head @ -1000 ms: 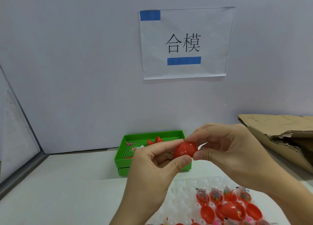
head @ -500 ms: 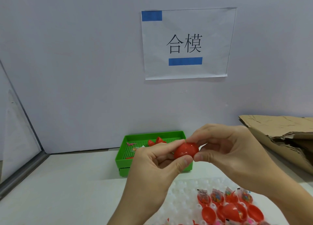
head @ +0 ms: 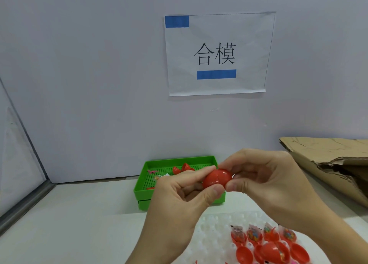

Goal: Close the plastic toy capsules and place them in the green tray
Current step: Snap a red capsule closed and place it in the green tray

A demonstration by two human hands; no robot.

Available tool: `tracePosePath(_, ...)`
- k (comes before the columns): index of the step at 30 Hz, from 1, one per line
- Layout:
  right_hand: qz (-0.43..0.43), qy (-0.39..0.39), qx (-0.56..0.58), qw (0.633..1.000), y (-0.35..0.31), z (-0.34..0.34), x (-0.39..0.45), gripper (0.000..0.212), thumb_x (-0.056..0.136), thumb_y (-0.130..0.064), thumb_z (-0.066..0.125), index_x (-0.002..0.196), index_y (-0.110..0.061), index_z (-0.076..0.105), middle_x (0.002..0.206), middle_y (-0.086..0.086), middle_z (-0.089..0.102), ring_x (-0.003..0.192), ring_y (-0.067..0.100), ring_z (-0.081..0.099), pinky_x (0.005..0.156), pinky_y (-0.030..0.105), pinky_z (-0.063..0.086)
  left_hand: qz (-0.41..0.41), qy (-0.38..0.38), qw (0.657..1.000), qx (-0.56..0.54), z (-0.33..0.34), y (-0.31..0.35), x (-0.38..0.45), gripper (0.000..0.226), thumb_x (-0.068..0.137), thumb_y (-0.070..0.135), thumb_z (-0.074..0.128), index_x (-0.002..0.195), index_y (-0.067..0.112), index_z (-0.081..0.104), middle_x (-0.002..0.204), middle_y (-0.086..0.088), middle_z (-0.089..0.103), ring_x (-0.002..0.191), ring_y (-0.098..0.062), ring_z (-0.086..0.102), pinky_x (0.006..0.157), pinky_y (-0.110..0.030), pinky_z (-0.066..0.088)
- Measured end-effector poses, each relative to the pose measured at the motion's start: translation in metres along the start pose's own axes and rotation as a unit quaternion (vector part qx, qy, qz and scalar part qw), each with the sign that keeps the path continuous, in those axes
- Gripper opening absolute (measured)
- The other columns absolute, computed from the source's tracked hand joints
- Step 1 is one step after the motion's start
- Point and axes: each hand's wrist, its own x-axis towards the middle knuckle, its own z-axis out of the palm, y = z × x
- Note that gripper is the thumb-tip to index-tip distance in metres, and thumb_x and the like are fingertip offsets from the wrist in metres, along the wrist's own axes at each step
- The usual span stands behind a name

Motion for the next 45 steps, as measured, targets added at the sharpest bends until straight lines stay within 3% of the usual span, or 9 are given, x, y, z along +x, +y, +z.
tracePosePath(5,0.002,0.012,0.012,1.000,0.000,0.003,-0.001,0.028,0.071,0.009,0.080,0.086,-0.015,0.078,0.083,0.006,0.076,0.076,0.021,0.073,0.073,0.024,0.058,0.000,0.001,1.000,-0.006,-0.001,0.001,0.000,0.038,0.067,0.016,0.076,0.105,0.016,0.076,0.089,-0.003,0.078,0.084,-0.015,0.075,0.074,-0.016,0.056)
tracePosePath(11,0.002,0.000,0.011,1.000,0.003,0.003,-0.001,0.027,0.072,0.001,0.082,0.088,-0.020,0.077,0.083,0.006,0.076,0.078,0.025,0.074,0.075,0.031,0.060,0.015,-0.005,1.000,0.002,-0.001,0.005,-0.001,0.031,0.062,0.023,0.077,0.092,0.034,0.079,0.084,-0.001,0.078,0.077,-0.014,0.075,0.071,-0.019,0.058)
tracePosePath(15,0.002,-0.002,0.028,1.000,0.004,0.004,-0.001,0.019,0.068,-0.009,0.084,0.085,-0.016,0.076,0.084,0.007,0.074,0.078,0.025,0.073,0.073,0.028,0.059,0.020,-0.004,0.999,0.034,-0.002,0.007,-0.001,0.032,0.060,0.027,0.077,0.092,0.031,0.079,0.079,-0.009,0.075,0.066,-0.018,0.071,0.069,-0.026,0.060)
tracePosePath(18,-0.012,-0.008,0.015,1.000,0.005,0.006,0.000,0.019,0.067,-0.014,0.083,0.085,-0.017,0.078,0.084,0.005,0.073,0.078,0.023,0.073,0.072,0.025,0.058,0.011,0.006,0.999,0.046,-0.004,0.005,-0.001,0.030,0.060,0.022,0.074,0.090,0.026,0.080,0.070,-0.005,0.072,0.057,-0.016,0.068,0.064,-0.026,0.059)
tracePosePath(24,-0.020,0.007,0.019,1.000,0.005,0.009,0.000,0.020,0.062,-0.007,0.080,0.080,-0.016,0.079,0.080,0.006,0.072,0.073,0.018,0.072,0.068,0.022,0.058,0.042,0.011,0.995,0.095,-0.003,0.005,0.000,0.034,0.074,-0.005,0.073,0.091,0.024,0.080,0.063,0.006,0.064,0.054,-0.004,0.059,0.057,-0.018,0.051)
tracePosePath(29,-0.020,0.029,0.009,0.999,0.009,0.012,0.000,0.037,0.065,0.020,0.078,0.078,-0.014,0.078,0.077,0.011,0.069,0.068,0.019,0.071,0.066,0.024,0.059,0.076,0.029,0.987,0.139,0.001,0.004,-0.001,0.047,0.079,-0.005,0.071,0.088,0.041,0.076,0.064,0.012,0.059,0.058,0.000,0.054,0.054,-0.010,0.044)
tracePosePath(33,-0.027,0.044,-0.006,0.999,0.012,0.015,0.000,0.041,0.066,0.023,0.076,0.077,-0.017,0.078,0.076,0.010,0.067,0.065,0.016,0.071,0.064,0.023,0.058,0.097,0.042,0.981,0.165,0.003,0.003,-0.001,0.048,0.082,-0.004,0.069,0.087,0.044,0.074,0.071,0.004,0.059,0.064,0.001,0.053,0.058,-0.009,0.043)
tracePosePath(42,-0.040,0.057,-0.032,0.997,0.017,0.021,-0.001,0.036,0.065,0.021,0.077,0.077,-0.013,0.077,0.072,0.000,0.065,0.064,0.011,0.071,0.064,0.018,0.057,0.119,0.050,0.965,0.229,0.005,-0.006,-0.001,0.022,0.093,0.001,0.062,0.093,0.016,0.078,0.071,0.009,0.057,0.067,-0.002,0.051,0.062,-0.011,0.038)
tracePosePath(45,-0.048,0.055,-0.054,0.996,0.017,0.024,-0.001,0.036,0.066,0.014,0.079,0.080,-0.019,0.077,0.072,-0.004,0.065,0.066,0.014,0.071,0.064,0.020,0.058,0.122,0.060,0.963,0.232,0.007,-0.009,-0.002,0.021,0.089,0.016,0.056,0.090,0.011,0.076,0.072,0.008,0.057,0.069,-0.008,0.053,0.062,-0.025,0.044)
